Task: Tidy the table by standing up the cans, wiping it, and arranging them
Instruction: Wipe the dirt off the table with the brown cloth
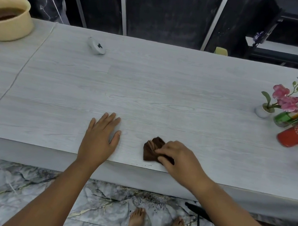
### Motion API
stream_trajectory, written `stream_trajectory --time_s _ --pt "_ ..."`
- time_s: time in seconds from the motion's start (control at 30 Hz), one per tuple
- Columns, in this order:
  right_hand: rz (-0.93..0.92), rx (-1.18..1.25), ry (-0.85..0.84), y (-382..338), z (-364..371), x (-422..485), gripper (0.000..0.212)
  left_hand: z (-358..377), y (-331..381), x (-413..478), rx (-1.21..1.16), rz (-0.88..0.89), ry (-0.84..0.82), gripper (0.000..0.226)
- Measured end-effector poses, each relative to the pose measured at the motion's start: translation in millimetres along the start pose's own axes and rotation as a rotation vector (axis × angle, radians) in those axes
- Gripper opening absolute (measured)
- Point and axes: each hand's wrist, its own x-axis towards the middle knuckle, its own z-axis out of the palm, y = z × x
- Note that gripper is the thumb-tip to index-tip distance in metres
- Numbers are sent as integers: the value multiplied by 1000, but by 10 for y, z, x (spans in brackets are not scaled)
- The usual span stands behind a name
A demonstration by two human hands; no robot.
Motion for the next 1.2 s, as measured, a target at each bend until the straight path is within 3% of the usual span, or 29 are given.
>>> stream_trajectory --time_s 0.17,0.27,0.37,0.5,0.67,0.87,1.03,1.1,1.2 --pt "-23 27 -162 -140 19 -232 29 2 11 3 -6 -1 7 56" --pt "52 204 -211 -170 -92 -80 23 4 6 7 -6 1 9 56" --pt "115 343 -29 -205 -222 304 18 4 3 4 2 0 12 56" --pt "127 235 134 -133 -222 901 21 10 1 14 13 0 0 56" --pt "41 -6 -33 -161 115 910 29 8 -16 10 20 0 -8 58" --pt "-147 2 -100 -406 345 269 28 -3 5 15 15 2 -3 58" --pt "-58 150 -251 -469 216 166 26 -25 30 16 13 -5 -8 58" --pt "23 272 -204 -451 71 284 22 -31 27 16 18 -4 -12 58" --pt "93 295 13 -338 -142 597 20 -30 30 8 13 -2 -4 57"
